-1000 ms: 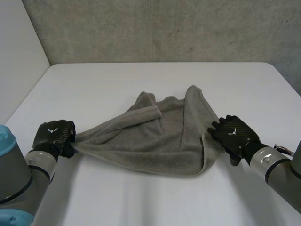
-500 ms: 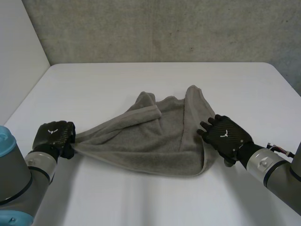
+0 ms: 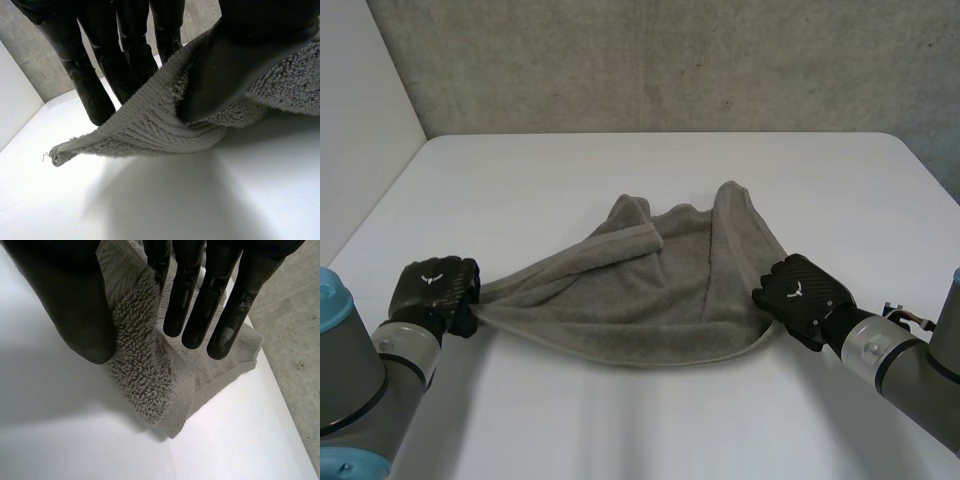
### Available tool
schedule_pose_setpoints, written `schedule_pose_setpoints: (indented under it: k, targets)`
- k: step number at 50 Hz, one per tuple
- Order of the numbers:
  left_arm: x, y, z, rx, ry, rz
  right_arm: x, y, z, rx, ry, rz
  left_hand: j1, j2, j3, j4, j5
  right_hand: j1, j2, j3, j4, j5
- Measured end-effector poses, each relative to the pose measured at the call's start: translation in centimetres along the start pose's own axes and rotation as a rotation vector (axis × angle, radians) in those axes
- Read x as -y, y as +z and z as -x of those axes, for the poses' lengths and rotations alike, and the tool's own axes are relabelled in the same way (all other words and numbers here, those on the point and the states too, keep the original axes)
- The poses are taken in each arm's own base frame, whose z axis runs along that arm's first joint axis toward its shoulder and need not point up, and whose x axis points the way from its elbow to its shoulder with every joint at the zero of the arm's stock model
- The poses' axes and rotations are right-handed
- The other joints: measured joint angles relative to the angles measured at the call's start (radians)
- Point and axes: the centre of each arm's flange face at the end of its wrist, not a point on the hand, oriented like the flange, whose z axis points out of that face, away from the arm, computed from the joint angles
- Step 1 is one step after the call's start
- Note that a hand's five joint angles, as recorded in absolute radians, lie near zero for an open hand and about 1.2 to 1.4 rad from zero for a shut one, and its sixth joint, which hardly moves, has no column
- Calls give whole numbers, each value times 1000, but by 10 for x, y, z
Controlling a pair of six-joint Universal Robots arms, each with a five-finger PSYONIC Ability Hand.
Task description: Fold the towel.
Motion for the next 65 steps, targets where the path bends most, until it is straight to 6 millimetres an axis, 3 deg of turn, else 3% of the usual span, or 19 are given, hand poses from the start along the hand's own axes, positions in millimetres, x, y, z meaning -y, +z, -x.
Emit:
schedule_pose_setpoints:
  k: [7, 11, 15, 19, 24, 28, 31, 36, 40, 45, 50, 54, 58, 65]
  targets:
    - [-1, 0, 0, -1, 0, 2, 4, -4, -1, -9, -3, -6, 0, 0, 0, 0, 0, -18, -19, -17, -16, -18]
    - [-1, 0, 0, -1, 0, 4, 6, -7, 0, -8, -3, -6, 0, 0, 0, 0, 0, -372, -371, -370, -365, -384]
    - [-2, 1, 0, -1, 1, 7, 5, -8, 3, 0, -1, -5, 0, 0, 0, 0, 0, -400, -391, -393, -389, -412]
    - [-3, 1, 0, -1, 1, 10, 4, -8, 4, 5, 1, -3, 0, 0, 0, 0, 0, -295, -302, -292, -298, -284]
    - [-2, 1, 0, 0, 0, 8, 6, -7, 0, -7, 0, -8, 0, 0, 0, 0, 0, 377, 388, 370, 369, 379]
    - [1, 1, 1, 3, -1, -1, 13, -9, -11, -42, -3, -23, 0, 0, 0, 0, 0, 432, 428, 441, 443, 450]
    - [9, 2, 3, 8, -3, -28, 30, -18, -32, -108, 2, -60, 0, 0, 0, 0, 0, 432, 428, 442, 443, 450]
    - [52, -1, 9, 16, -9, -167, 73, -43, -76, -242, 49, -166, 0, 0, 0, 0, 0, 432, 428, 442, 445, 450]
    - [112, -17, 14, 2, -14, -347, 119, -75, -119, -350, 112, -284, 3, 0, 0, 0, 0, 432, 428, 442, 446, 450]
    - [198, -57, 22, -22, -11, -584, 167, -121, -167, -432, 182, -353, 4, 2, 3, 0, 0, 432, 428, 442, 447, 450]
    - [253, -91, 29, -23, -15, -700, 186, -142, -193, -463, 230, -319, 4, 2, 3, 0, 0, 432, 428, 442, 447, 450]
    - [271, -97, 32, -20, -26, -706, 183, -136, -205, -462, 273, -252, 4, 2, 3, 0, 0, 432, 428, 442, 447, 450]
    - [271, -80, 34, -8, -39, -645, 167, -113, -208, -433, 317, -153, 4, 2, 3, 0, 0, 432, 428, 442, 447, 450]
    - [232, -11, 31, 7, -39, -450, 141, -57, -192, -359, 295, 2, 4, 3, 4, 0, 0, 432, 428, 442, 447, 450]
